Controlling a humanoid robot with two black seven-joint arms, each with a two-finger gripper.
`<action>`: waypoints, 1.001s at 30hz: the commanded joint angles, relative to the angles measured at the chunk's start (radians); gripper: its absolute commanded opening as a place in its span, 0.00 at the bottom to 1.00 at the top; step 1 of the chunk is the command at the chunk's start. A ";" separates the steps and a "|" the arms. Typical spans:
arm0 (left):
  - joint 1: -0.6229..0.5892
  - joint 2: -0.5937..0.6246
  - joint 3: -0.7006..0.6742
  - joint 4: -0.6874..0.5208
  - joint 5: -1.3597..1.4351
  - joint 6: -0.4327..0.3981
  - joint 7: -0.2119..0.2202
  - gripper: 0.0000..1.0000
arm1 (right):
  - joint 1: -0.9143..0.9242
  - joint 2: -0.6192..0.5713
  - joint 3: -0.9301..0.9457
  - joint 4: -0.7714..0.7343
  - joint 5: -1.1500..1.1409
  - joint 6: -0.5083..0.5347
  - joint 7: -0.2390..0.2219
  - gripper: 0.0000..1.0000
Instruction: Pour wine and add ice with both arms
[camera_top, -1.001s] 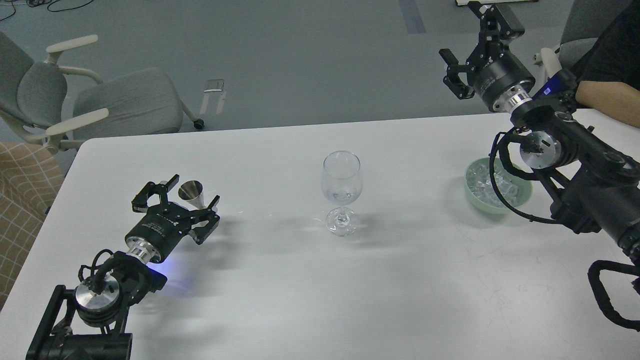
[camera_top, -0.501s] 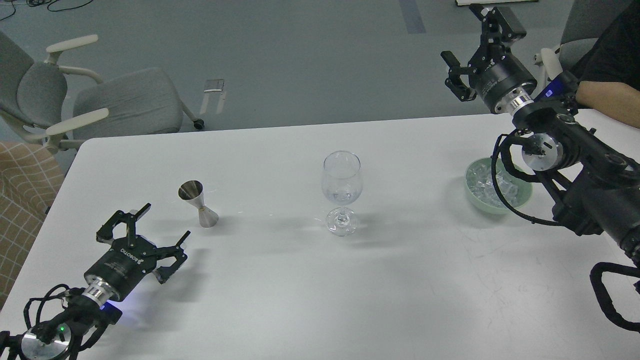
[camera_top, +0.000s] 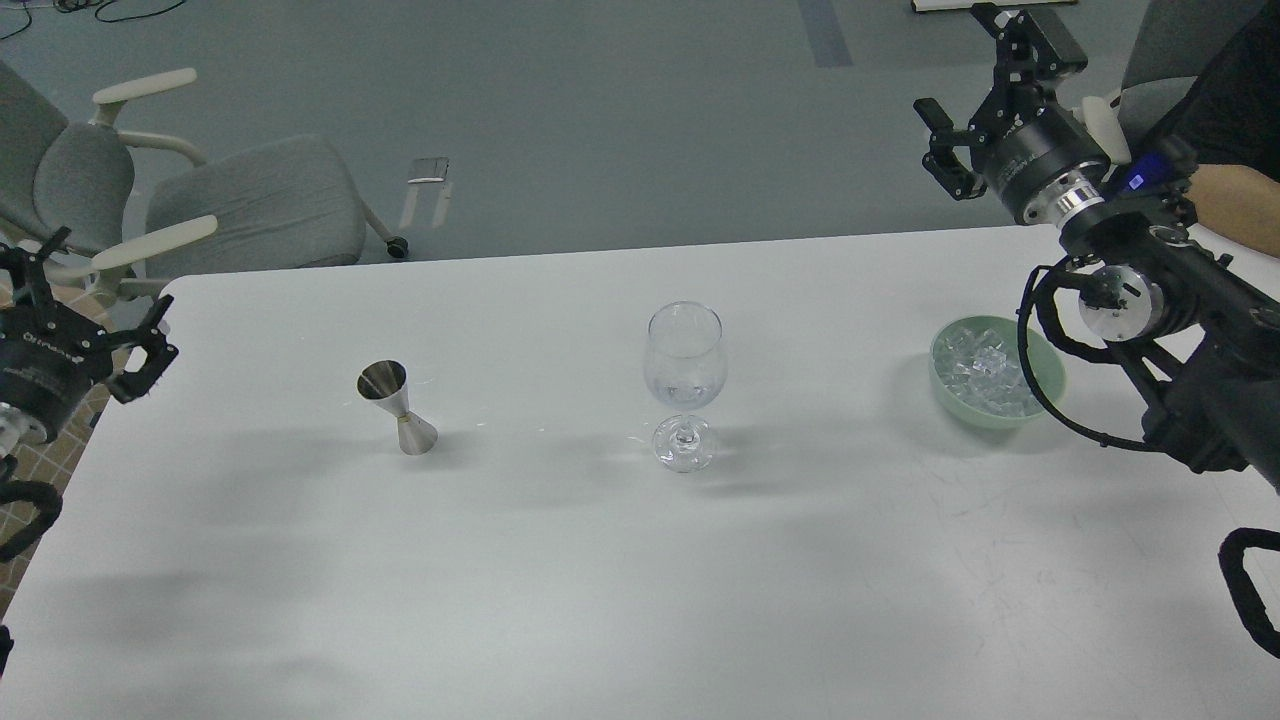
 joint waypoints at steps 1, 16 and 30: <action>-0.079 -0.010 0.006 0.005 0.178 0.001 -0.124 0.98 | -0.001 -0.057 -0.067 0.057 -0.023 -0.038 0.000 1.00; -0.221 -0.048 0.124 -0.014 0.204 0.001 -0.156 0.98 | -0.107 -0.427 -0.245 0.326 -0.544 -0.236 0.012 1.00; -0.226 -0.145 0.170 -0.015 0.201 0.001 -0.161 0.98 | -0.294 -0.436 -0.248 0.282 -1.281 -0.432 0.026 1.00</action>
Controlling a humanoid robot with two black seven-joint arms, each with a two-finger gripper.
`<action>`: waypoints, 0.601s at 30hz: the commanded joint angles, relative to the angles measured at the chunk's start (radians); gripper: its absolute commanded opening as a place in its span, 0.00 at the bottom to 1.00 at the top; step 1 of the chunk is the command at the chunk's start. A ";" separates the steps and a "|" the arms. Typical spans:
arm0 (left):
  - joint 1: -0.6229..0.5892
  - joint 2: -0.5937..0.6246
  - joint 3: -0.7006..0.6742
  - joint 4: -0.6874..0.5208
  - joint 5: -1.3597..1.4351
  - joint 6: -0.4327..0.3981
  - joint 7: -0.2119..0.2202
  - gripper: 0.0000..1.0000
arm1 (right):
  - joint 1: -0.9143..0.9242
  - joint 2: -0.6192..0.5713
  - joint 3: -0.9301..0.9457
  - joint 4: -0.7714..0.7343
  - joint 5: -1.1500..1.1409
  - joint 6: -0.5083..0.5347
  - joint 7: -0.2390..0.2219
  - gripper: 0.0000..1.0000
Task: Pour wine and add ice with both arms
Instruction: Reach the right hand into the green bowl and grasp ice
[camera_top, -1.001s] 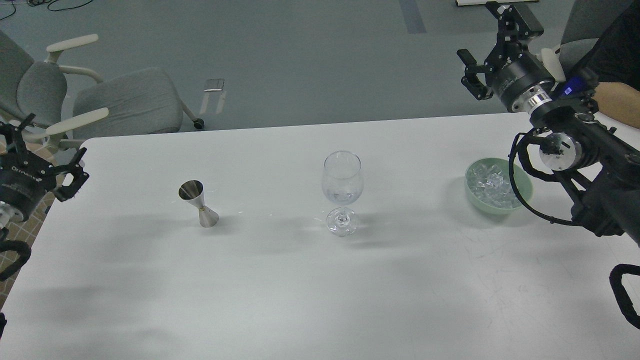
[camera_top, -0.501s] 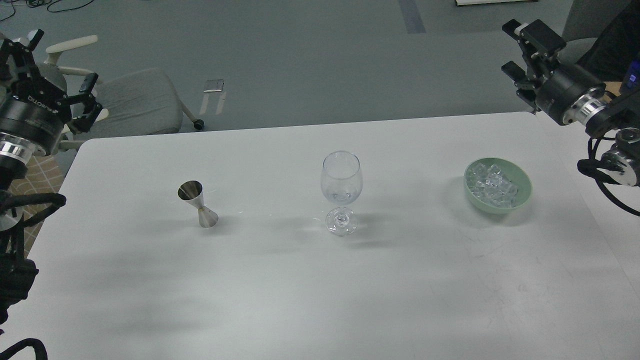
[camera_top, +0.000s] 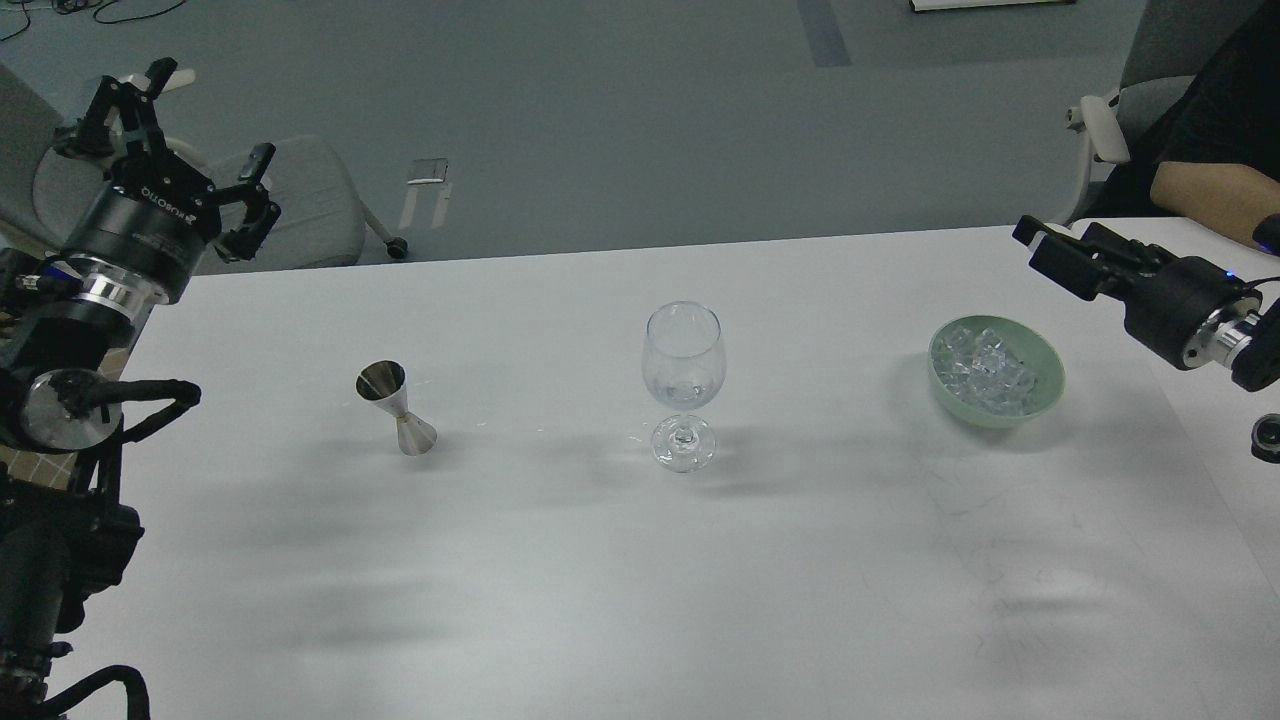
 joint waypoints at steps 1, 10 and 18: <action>0.003 -0.001 0.006 -0.001 0.000 0.000 -0.002 0.98 | -0.022 0.008 0.000 -0.038 -0.134 -0.011 0.000 1.00; 0.007 -0.004 0.006 -0.001 0.000 0.000 -0.003 0.98 | -0.013 0.059 -0.076 -0.118 -0.200 -0.011 0.020 1.00; 0.007 -0.018 0.006 -0.001 -0.002 0.000 -0.006 0.98 | -0.002 0.103 -0.089 -0.138 -0.207 -0.009 0.038 0.96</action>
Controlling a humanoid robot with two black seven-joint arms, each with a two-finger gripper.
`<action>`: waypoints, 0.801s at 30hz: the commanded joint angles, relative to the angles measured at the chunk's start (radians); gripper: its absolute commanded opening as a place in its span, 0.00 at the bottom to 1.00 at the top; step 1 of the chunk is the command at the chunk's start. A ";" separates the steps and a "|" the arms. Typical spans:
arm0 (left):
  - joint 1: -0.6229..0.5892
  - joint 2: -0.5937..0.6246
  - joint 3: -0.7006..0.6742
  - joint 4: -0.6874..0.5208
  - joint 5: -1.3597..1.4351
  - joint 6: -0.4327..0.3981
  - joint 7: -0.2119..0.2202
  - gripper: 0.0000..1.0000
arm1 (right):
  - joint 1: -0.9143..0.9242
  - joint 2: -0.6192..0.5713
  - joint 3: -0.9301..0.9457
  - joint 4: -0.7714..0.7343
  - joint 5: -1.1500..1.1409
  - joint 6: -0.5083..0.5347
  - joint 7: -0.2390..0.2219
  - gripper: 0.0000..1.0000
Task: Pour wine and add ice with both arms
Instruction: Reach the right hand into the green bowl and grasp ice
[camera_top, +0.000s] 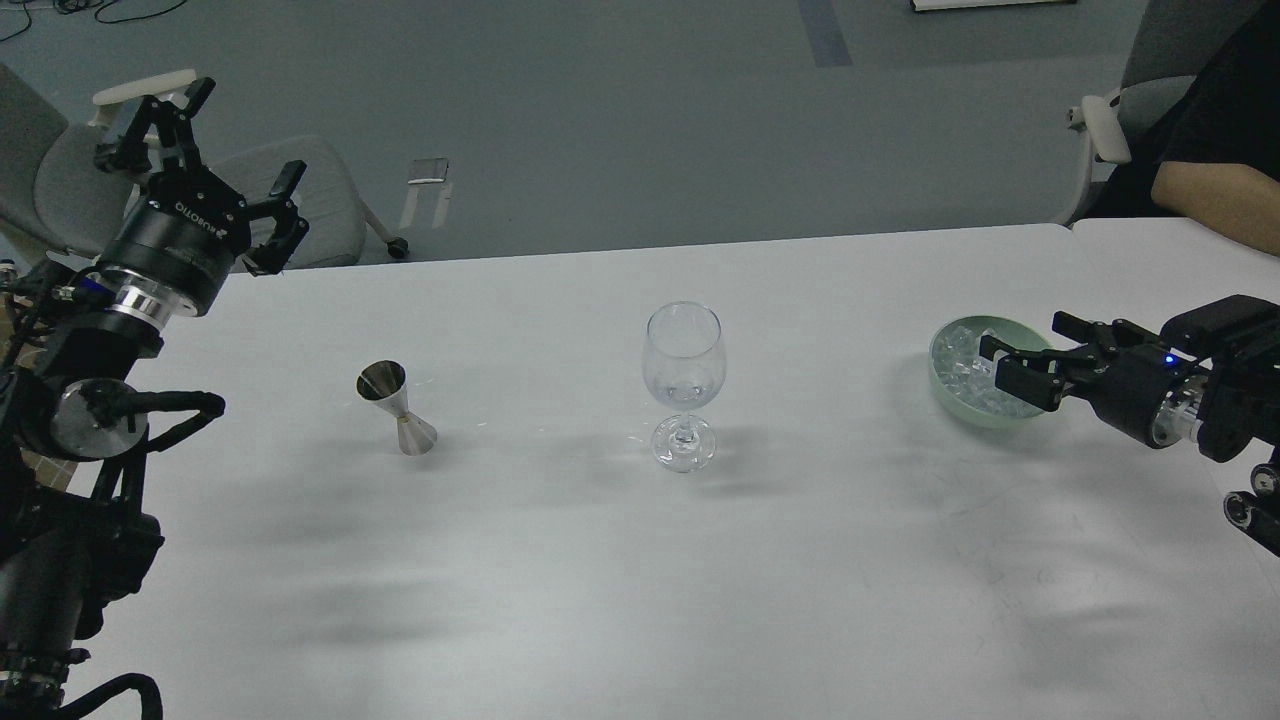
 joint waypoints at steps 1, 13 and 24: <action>0.000 -0.001 -0.001 0.000 -0.003 0.000 -0.001 0.98 | 0.009 0.016 -0.003 -0.017 -0.005 0.001 0.016 0.94; 0.000 -0.002 -0.001 -0.004 -0.008 0.000 -0.004 0.98 | 0.060 0.046 -0.074 -0.099 -0.024 -0.010 0.027 0.65; 0.003 -0.004 -0.001 -0.006 -0.008 0.000 -0.004 0.98 | 0.067 0.071 -0.111 -0.131 -0.027 -0.010 0.027 0.61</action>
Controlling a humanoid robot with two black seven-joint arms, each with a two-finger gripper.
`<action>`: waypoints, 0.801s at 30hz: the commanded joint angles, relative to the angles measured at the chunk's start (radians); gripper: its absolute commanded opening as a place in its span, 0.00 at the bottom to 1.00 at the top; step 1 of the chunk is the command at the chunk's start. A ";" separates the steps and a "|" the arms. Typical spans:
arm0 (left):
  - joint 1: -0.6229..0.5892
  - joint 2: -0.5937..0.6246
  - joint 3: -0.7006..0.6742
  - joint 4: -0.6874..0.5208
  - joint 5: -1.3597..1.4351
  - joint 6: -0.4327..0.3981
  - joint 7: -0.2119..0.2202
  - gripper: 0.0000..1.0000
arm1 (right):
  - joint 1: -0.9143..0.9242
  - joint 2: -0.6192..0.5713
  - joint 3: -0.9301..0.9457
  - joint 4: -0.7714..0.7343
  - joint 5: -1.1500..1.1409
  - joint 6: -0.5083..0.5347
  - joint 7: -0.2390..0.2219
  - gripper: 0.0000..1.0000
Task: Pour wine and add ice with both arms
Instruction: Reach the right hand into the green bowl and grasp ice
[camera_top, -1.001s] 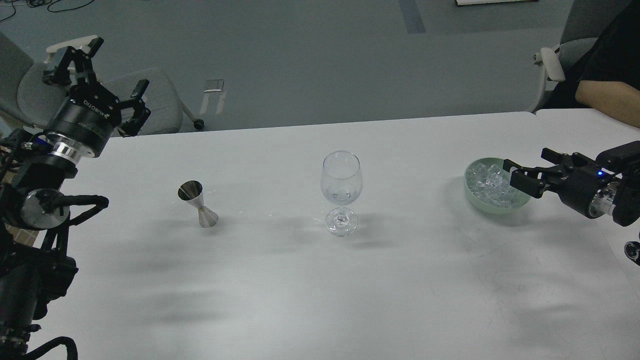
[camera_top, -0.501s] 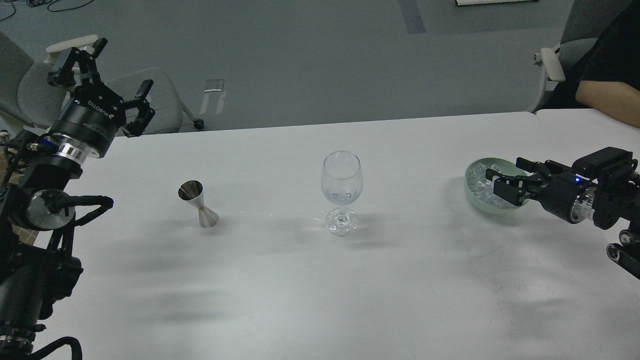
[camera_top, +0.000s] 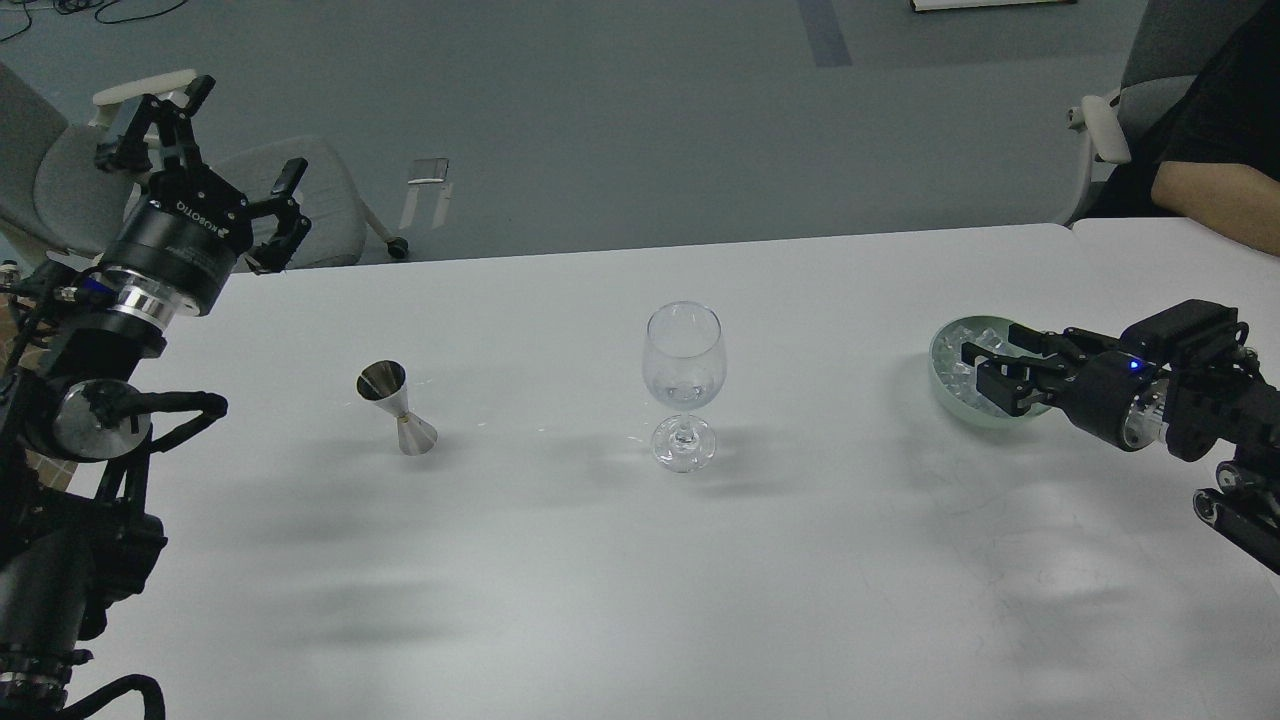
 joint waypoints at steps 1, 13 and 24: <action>0.000 0.000 0.000 0.000 0.000 0.000 0.000 0.98 | 0.011 0.002 -0.022 -0.013 -0.001 0.000 0.000 0.60; 0.000 -0.011 0.000 -0.002 0.002 0.000 0.000 0.98 | 0.014 0.002 -0.023 -0.013 -0.024 -0.012 0.003 0.30; 0.002 -0.011 0.000 -0.009 0.002 0.000 0.000 0.98 | 0.017 -0.007 -0.019 0.001 -0.019 -0.012 0.012 0.00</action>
